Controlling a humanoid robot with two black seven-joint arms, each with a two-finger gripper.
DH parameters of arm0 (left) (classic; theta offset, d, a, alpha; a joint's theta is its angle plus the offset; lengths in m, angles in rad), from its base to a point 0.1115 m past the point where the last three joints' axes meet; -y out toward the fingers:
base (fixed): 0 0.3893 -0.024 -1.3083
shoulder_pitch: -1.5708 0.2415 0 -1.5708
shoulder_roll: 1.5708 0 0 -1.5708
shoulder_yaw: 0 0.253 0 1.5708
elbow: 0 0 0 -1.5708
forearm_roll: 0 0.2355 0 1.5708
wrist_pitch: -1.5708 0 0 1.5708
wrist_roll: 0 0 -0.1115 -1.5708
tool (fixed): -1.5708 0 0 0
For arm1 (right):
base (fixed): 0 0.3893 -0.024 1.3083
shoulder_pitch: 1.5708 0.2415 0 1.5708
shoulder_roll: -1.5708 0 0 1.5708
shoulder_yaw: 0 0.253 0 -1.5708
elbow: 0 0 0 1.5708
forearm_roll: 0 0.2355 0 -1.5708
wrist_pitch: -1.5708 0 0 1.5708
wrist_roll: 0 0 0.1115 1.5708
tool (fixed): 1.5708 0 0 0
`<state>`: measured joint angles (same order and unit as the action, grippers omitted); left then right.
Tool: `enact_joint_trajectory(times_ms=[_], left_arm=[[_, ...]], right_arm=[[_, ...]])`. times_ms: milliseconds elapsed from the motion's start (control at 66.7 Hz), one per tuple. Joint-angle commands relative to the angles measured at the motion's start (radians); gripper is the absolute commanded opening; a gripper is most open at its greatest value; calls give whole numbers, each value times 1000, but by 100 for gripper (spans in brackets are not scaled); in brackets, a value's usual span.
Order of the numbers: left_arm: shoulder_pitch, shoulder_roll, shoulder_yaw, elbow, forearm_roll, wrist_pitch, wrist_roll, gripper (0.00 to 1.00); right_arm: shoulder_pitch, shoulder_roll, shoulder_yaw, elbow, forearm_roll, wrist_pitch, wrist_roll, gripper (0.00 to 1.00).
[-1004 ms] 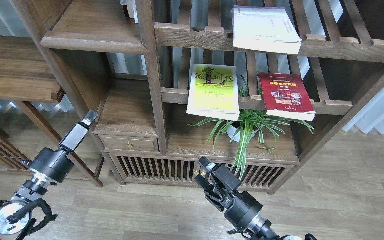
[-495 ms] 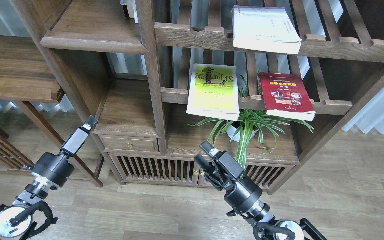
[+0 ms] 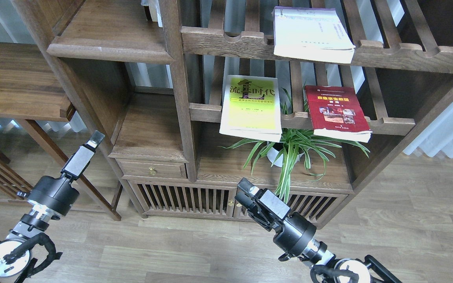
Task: Organize books on shelf
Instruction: 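Move the right gripper toward the red book on the middle shelf, then reach the right gripper up and grasp the red book's edge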
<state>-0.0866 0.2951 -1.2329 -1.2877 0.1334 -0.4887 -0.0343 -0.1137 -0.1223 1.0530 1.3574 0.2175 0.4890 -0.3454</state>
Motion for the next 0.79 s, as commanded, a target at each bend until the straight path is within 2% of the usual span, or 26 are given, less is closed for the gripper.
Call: enact_joint_trajectory(times_ms=[0,90,165,240,255,285,330,375,390,405,570,779], left_arm=[[1,-4,0,4,0,0,2,100],[1,-5,0,8,2,0,2,100],[1,-7,0,16,0,0,1,100],[1,-8,-2,21,0,0,-1,100],[1,-8,-2,21,0,0,-2,100],[1,-8,-2,22,0,0,-3,100],[1,-8,-3,25,0,0,-4,100],[1,-8,-5,27,0,0,-4,100],[1,-8,-5,27,0,0,-6,100],[2,-8,-13,27,-1,0,-6,100],[7,-7,-40,27,-1,0,-6,100],[11,-5,-62,27,-3,0,-6,100]], right_arm=[[0,7,4,-3,2,0,9,100],[6,44,19,-11,5,0,20,100],[23,99,39,-14,3,0,74,100],[40,122,53,-17,0,0,199,100],[49,122,56,-20,0,0,242,100],[60,122,61,-24,0,0,282,100],[80,122,76,-34,3,0,388,100],[85,122,85,-37,3,-30,454,100],[85,122,87,-38,3,-36,463,100],[83,122,88,-38,3,-53,500,100],[60,122,90,-55,8,-53,511,100],[54,122,123,-201,10,-61,513,99]])
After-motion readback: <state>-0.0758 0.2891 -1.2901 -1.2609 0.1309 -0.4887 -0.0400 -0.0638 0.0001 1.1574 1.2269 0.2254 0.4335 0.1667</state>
